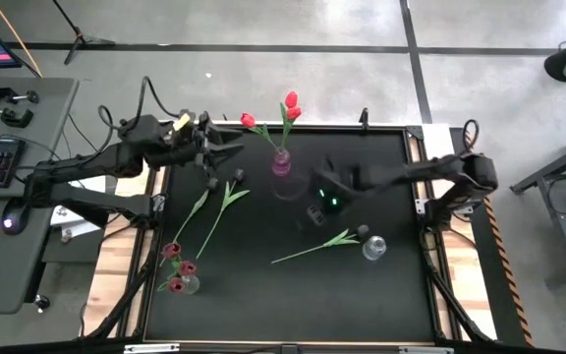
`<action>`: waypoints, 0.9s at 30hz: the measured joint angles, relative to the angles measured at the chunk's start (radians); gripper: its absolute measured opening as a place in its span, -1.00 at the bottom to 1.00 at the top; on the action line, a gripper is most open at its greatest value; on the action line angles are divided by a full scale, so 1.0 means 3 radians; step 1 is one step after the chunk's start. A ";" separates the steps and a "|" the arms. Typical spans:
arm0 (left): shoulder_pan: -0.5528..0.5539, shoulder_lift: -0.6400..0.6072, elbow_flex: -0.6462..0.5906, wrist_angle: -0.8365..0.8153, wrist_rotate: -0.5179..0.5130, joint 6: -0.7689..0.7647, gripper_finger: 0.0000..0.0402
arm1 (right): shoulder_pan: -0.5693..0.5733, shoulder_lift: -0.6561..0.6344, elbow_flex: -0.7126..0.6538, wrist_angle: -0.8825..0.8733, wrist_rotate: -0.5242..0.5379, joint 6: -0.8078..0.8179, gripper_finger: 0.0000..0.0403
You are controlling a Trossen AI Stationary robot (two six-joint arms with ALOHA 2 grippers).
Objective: Sort flowers into vase by color
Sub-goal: Put the right black tulip into the right transparent vase
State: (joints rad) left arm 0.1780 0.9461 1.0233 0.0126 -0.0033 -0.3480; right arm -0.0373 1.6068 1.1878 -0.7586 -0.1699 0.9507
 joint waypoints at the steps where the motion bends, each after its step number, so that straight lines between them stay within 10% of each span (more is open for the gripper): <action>1: 0.0007 -0.0008 0.0000 -0.0011 0.0000 0.0019 0.03 | 0.0119 -0.0060 -0.0142 0.0215 0.0060 0.0457 0.34; 7: 0.0019 -0.0035 0.0000 0.0002 0.0029 0.0285 0.03 | 0.0747 -0.0138 -0.0579 0.1055 0.0614 0.2599 0.34; 16: 0.0018 -0.0031 0.0000 -0.0015 0.0171 0.0393 0.03 | 0.1332 -0.0114 -0.0737 0.0778 0.1420 0.4640 0.34; 27: 0.0017 -0.0033 0.0000 -0.0182 0.0171 0.0333 0.03 | 0.0997 0.0201 -0.0767 0.1024 0.1149 0.4623 0.34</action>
State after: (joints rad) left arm 0.1830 0.9363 1.0233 -0.0421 0.0479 -0.2481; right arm 0.2618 1.6671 0.9577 -0.4514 0.1748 2.3377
